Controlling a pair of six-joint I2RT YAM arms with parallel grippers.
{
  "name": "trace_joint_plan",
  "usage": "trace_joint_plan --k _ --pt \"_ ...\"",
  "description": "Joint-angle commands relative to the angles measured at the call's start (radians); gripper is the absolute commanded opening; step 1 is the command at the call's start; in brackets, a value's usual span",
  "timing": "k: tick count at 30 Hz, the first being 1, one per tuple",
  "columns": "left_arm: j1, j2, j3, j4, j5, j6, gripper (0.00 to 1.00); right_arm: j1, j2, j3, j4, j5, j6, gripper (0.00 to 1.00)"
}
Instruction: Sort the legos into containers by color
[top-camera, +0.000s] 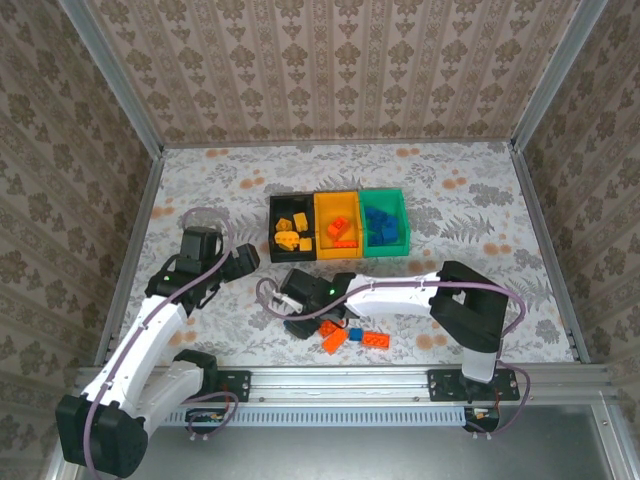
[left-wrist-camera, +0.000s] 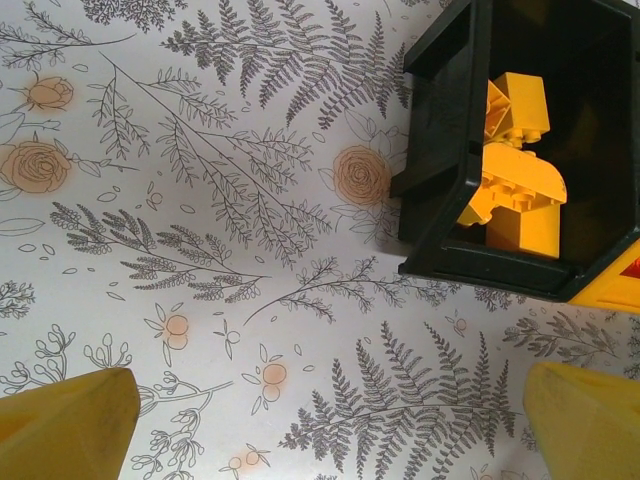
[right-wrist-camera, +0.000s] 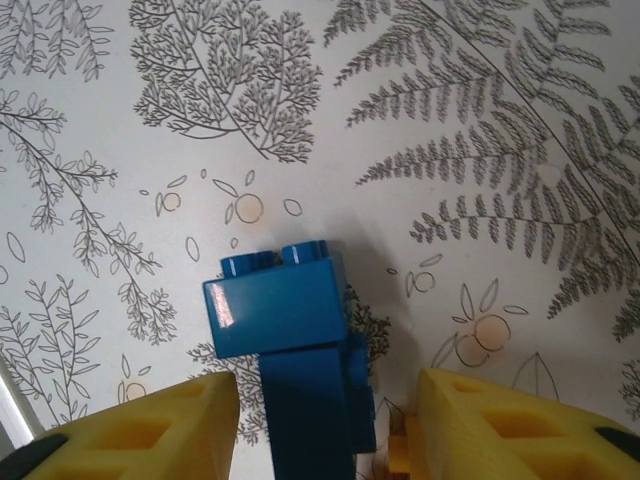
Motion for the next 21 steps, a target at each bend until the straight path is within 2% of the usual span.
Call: trace_joint_plan --k 1,12,16,21 --pt "0.013 -0.012 0.005 0.012 0.018 -0.021 1.00 0.019 0.040 0.028 -0.048 0.055 -0.043 0.48" --pt "0.012 -0.007 0.019 0.057 0.064 -0.032 1.00 0.020 0.021 -0.014 -0.005 0.060 -0.036 0.23" --pt "0.007 0.002 0.024 0.085 0.086 -0.038 1.00 0.016 -0.055 -0.076 0.051 0.064 -0.011 0.15" --pt "-0.030 0.026 0.041 0.098 0.087 -0.034 1.00 -0.006 -0.204 -0.165 0.100 0.094 0.040 0.12"
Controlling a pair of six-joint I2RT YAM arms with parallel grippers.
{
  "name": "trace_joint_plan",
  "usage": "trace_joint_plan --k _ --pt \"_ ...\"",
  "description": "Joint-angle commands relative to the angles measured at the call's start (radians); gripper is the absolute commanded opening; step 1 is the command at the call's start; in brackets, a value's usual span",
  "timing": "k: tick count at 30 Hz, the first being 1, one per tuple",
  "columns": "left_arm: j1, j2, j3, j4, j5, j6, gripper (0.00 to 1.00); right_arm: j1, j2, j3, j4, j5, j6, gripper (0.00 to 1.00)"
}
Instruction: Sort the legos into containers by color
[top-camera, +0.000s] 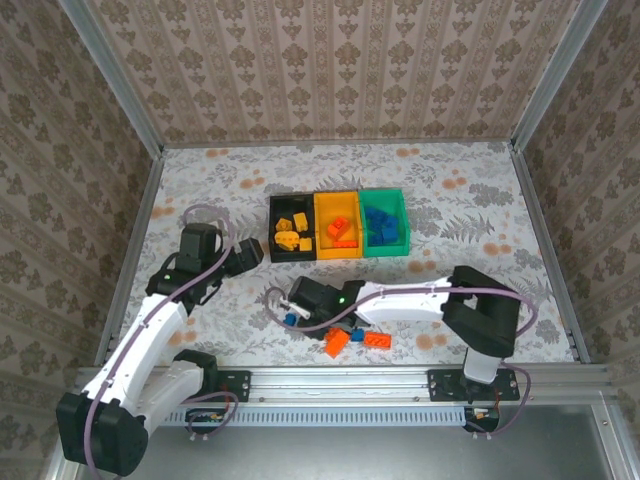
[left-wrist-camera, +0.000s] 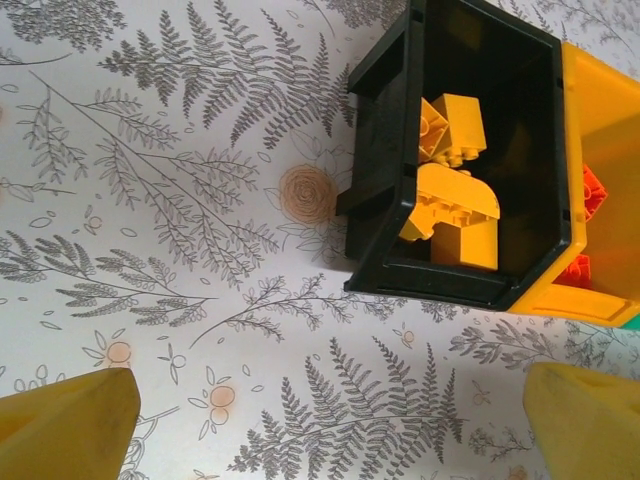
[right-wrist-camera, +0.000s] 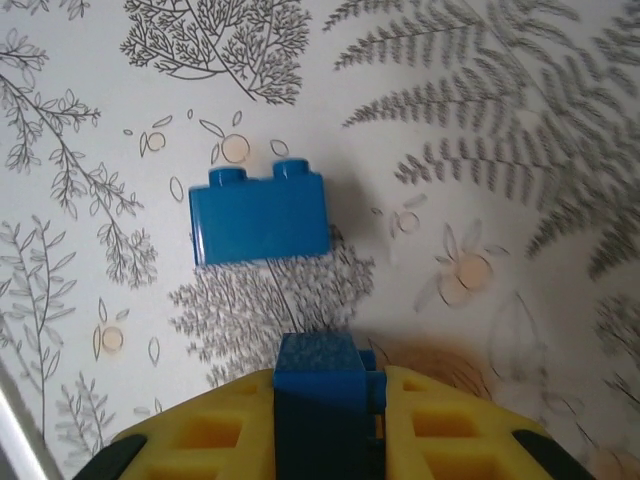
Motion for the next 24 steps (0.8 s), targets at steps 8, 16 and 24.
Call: trace_joint_plan --k 8,16,24 --pt "-0.187 0.074 0.020 0.028 -0.032 -0.016 1.00 -0.265 -0.391 -0.110 0.058 0.095 0.177 0.13" --pt "-0.312 0.098 -0.002 0.023 -0.080 -0.002 1.00 -0.609 -0.299 -0.036 0.038 0.149 0.355 0.15" --pt "-0.339 0.082 -0.039 -0.019 -0.072 0.016 0.99 -0.693 -0.056 0.137 -0.020 0.139 0.393 0.24"
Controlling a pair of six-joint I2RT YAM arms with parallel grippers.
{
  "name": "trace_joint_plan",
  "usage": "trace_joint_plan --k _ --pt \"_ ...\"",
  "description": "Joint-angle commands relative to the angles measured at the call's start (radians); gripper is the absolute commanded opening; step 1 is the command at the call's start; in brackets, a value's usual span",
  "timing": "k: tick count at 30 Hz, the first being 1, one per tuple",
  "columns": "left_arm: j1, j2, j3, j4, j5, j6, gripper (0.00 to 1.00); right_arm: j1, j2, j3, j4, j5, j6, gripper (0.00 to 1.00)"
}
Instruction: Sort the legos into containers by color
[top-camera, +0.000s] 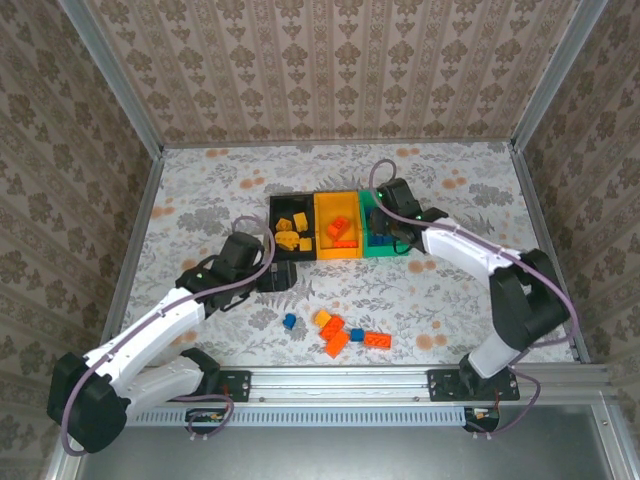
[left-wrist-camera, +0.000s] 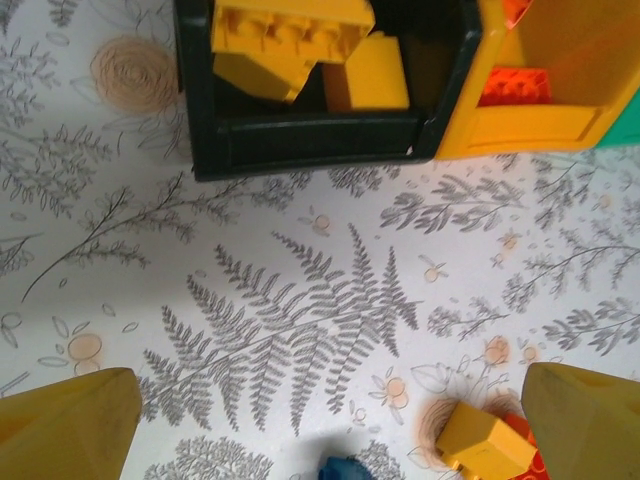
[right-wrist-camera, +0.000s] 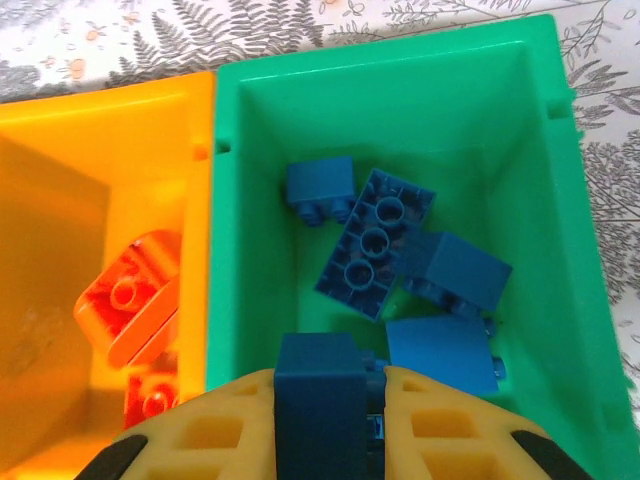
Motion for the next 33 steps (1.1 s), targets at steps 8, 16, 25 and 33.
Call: trace_joint_plan --k 8,16,25,33 --pt "-0.024 0.009 -0.014 -0.074 0.028 0.047 0.99 -0.009 0.005 0.094 -0.048 -0.035 0.065 0.63" --pt "-0.155 0.119 -0.012 -0.099 0.021 0.044 0.90 0.009 -0.149 -0.041 -0.032 -0.101 0.079 0.69" --pt "-0.288 0.323 0.040 -0.097 -0.033 0.032 0.67 0.009 -0.280 -0.155 -0.045 -0.071 0.080 0.71" --pt "-0.320 0.394 0.030 -0.110 -0.042 0.015 0.45 0.001 -0.335 -0.183 -0.055 -0.046 0.081 0.72"
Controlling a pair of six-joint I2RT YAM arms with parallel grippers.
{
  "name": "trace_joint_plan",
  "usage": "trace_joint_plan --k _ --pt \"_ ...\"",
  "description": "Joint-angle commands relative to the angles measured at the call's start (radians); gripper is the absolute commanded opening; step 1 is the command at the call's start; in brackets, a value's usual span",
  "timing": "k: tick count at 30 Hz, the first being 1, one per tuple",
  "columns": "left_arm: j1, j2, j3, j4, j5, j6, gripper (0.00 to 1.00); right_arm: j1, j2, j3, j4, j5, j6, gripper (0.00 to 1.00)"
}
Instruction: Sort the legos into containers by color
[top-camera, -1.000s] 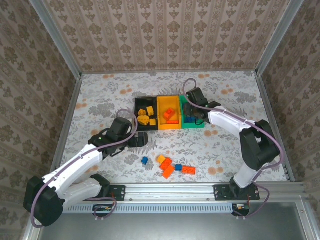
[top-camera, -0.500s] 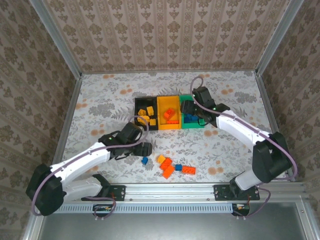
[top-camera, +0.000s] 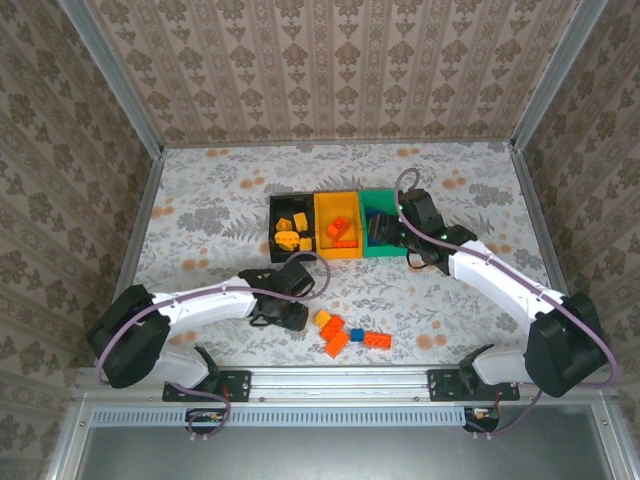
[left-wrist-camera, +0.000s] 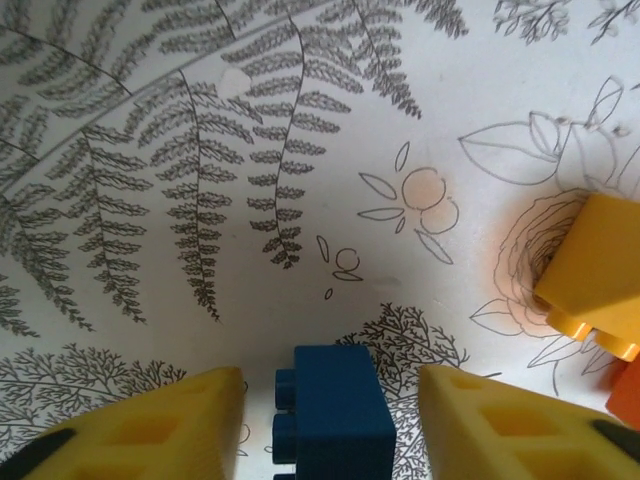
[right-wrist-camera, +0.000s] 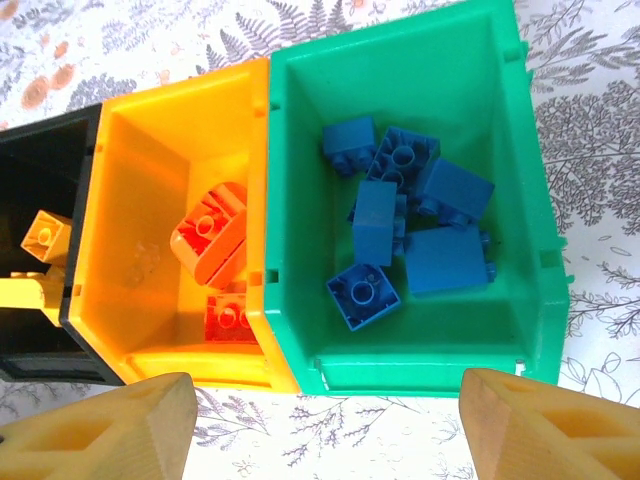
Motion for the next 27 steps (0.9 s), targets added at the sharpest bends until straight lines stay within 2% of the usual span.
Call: trace_joint_plan --k 1,10,15,21,27 --pt "-0.016 0.004 0.012 -0.033 -0.020 -0.012 0.43 -0.005 -0.028 -0.019 -0.021 0.031 0.017 0.72" --pt "-0.022 -0.043 0.025 -0.065 -0.030 -0.014 0.24 -0.014 -0.056 -0.038 -0.032 0.042 0.024 0.72" --pt "-0.019 -0.095 0.071 -0.091 -0.052 -0.007 0.21 -0.016 -0.104 -0.072 -0.039 0.047 0.033 0.72" --pt "0.028 -0.063 0.255 -0.072 -0.056 0.079 0.21 -0.016 -0.163 -0.144 -0.047 0.050 0.054 0.72" --pt "0.077 0.165 0.558 0.034 0.008 0.183 0.21 -0.017 -0.216 -0.199 -0.072 0.072 0.072 0.72"
